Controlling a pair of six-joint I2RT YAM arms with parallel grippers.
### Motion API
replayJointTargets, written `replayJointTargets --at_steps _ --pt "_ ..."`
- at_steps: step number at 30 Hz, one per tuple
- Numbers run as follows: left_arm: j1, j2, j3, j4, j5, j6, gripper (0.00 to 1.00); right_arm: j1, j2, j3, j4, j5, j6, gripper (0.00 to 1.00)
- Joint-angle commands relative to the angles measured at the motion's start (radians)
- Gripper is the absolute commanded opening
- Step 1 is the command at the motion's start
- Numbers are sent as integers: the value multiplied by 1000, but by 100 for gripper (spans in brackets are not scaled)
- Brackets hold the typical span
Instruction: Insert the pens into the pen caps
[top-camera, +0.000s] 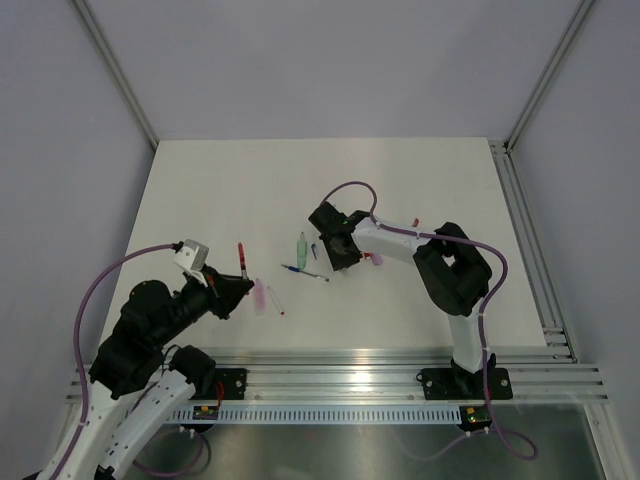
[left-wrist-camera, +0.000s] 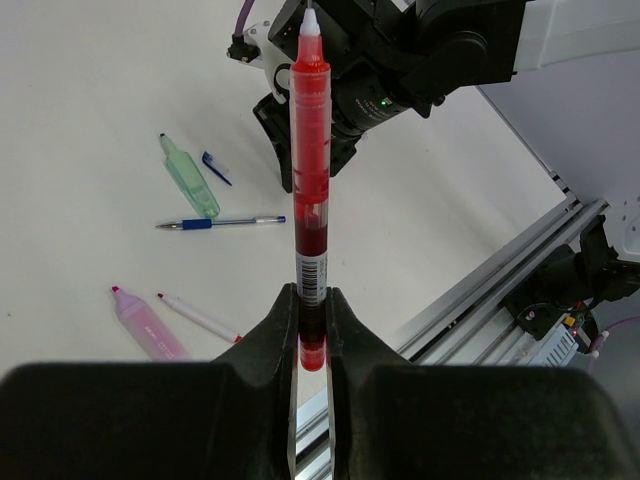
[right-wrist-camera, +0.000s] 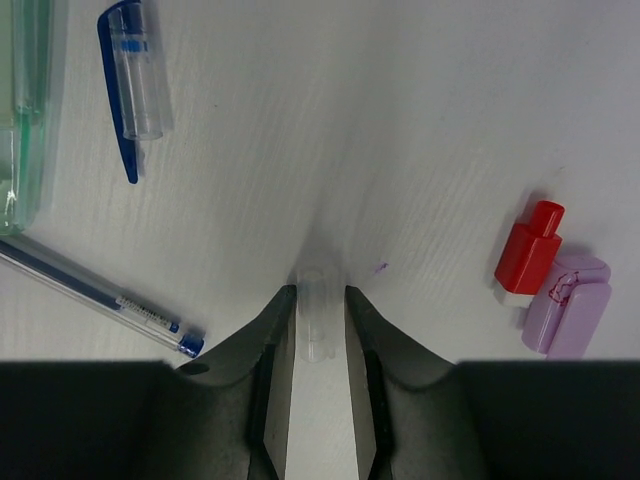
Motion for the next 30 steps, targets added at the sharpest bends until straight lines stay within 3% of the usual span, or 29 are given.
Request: replayJointTargets --at_steps 1,3,11,15,18,24,30 --pt "8 2 -3 61 27 17 0 9 26 9 3 -4 10 33" --pt "11 7 -3 61 28 19 0 9 31 8 2 -7 9 33" --pt "11 36 -2 64 40 11 0 8 -53 -84 89 -7 52 0" --pt "11 62 0 73 77 -29 0 8 -196 -181 225 -39 105 0" --pt "11 80 -37 156 181 -107 0 8 -326 -296 353 -91 141 0" --pt "10 111 -179 384 339 -262 0 9 -574 -504 564 -203 269 0" --pt "-48 157 -313 623 338 -345 0 45 -748 -644 798 -253 417 0"
